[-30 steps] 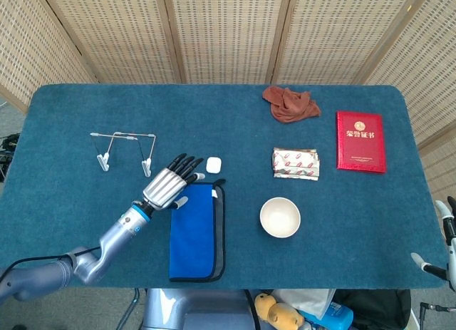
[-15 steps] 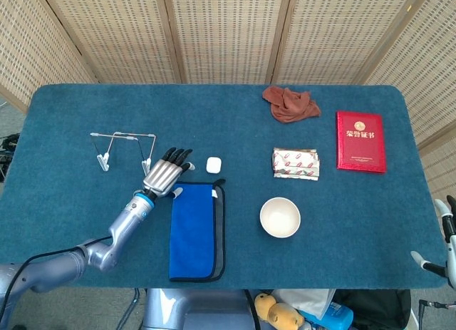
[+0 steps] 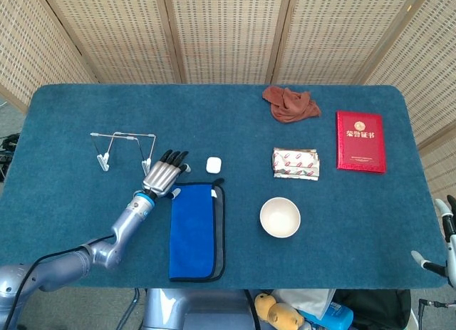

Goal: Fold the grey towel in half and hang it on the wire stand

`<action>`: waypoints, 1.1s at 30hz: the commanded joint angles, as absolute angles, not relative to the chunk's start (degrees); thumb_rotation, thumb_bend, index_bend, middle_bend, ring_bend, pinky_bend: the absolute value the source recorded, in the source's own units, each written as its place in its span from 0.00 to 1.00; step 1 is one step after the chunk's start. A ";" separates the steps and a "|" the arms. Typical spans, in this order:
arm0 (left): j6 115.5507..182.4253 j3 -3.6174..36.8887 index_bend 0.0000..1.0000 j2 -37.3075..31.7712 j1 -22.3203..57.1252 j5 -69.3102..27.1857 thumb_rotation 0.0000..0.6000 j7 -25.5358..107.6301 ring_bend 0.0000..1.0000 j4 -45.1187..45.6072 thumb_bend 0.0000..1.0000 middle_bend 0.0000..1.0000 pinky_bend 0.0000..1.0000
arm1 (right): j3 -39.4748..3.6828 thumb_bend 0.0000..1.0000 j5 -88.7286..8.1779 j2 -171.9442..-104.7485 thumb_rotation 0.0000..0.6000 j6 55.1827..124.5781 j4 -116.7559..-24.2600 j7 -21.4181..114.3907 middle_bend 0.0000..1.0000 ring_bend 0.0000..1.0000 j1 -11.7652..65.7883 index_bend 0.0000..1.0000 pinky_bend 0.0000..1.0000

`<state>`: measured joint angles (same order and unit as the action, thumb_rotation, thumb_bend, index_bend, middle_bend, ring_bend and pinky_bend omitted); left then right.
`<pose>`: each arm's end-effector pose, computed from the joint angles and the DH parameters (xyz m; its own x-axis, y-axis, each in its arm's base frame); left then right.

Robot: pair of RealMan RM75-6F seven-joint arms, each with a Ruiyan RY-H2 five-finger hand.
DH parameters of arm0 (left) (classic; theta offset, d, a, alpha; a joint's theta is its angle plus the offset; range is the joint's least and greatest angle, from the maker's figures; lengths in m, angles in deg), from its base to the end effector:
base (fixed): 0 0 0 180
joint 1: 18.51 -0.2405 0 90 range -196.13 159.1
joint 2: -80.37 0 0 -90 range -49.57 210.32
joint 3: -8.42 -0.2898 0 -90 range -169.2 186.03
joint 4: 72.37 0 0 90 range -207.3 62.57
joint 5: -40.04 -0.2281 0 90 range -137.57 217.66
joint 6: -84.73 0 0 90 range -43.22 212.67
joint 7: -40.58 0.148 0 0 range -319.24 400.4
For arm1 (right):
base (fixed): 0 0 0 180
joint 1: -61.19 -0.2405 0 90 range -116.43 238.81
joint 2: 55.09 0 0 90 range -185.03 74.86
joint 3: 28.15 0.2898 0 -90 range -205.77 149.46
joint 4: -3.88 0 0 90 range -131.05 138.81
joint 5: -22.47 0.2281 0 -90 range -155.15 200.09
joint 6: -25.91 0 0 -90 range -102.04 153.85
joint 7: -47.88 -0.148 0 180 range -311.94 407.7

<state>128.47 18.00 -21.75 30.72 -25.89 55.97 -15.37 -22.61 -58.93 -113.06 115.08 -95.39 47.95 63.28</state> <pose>-0.1888 0.4258 -0.0998 0.5962 0.2840 0.7509 0.7840 -0.4075 -0.4683 -0.3530 -0.1551 0.2033 0.3869 0.0668 0.9197 -0.9131 0.1670 0.3720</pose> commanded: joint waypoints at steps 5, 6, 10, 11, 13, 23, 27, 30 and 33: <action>126.21 17.36 0.31 -21.04 30.63 -24.65 1.00 56.67 0.00 -15.01 0.35 0.00 0.00 | -22.56 0.00 -58.82 -112.99 1.00 115.07 -95.38 47.79 0.00 0.00 63.28 0.05 0.00; 125.87 17.31 0.31 -20.76 30.61 -24.40 1.00 56.72 0.00 -14.61 0.36 0.00 0.00 | -22.58 0.00 -58.82 -112.99 1.00 115.07 -95.37 47.78 0.00 0.00 63.29 0.05 0.00; 125.64 17.26 0.32 -20.23 30.52 -23.95 1.00 56.88 0.00 -13.90 0.36 0.00 0.00 | -22.57 0.00 -58.78 -112.99 1.00 115.00 -95.33 47.73 0.00 0.00 63.25 0.05 0.00; 125.45 17.21 0.32 -20.13 30.55 -23.79 1.00 57.02 0.00 -13.85 0.37 0.00 0.00 | -22.56 0.00 -58.80 -112.99 1.00 115.00 -95.33 47.74 0.00 0.00 63.24 0.05 0.00; 124.86 17.05 0.33 -19.82 30.63 -23.58 1.00 57.06 0.00 -13.52 0.37 0.00 0.00 | -22.59 0.00 -58.86 -113.00 1.00 115.04 -95.33 47.74 0.00 0.00 63.25 0.05 0.00; 124.88 16.60 0.49 -18.12 30.55 -23.44 1.00 57.24 0.00 -11.19 0.39 0.00 0.00 | -22.66 0.00 -58.95 -113.02 1.00 115.01 -95.34 47.80 0.00 0.00 63.22 0.05 0.00; 125.02 16.64 0.52 -17.89 30.50 -22.97 1.00 57.38 0.00 -10.68 0.39 0.00 0.00 | -22.65 0.00 -58.94 -113.00 1.00 115.02 -95.35 47.72 0.00 0.00 63.22 0.05 0.00; 124.96 16.74 0.55 -17.54 30.52 -22.52 1.00 57.42 0.00 -10.08 0.39 0.00 0.00 | -22.63 0.00 -58.96 -112.94 1.00 115.03 -95.39 47.68 0.00 0.00 63.21 0.05 0.00; 124.77 16.78 0.55 -17.01 30.51 -21.91 1.00 57.56 0.00 -9.06 0.38 0.00 0.00 | -22.69 0.00 -59.03 -112.91 1.00 114.99 -95.35 47.55 0.00 0.00 63.21 0.05 0.00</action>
<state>124.87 16.75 -17.22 30.51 -22.12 57.51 -9.36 -22.69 -59.03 -112.91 114.99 -95.36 47.55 63.21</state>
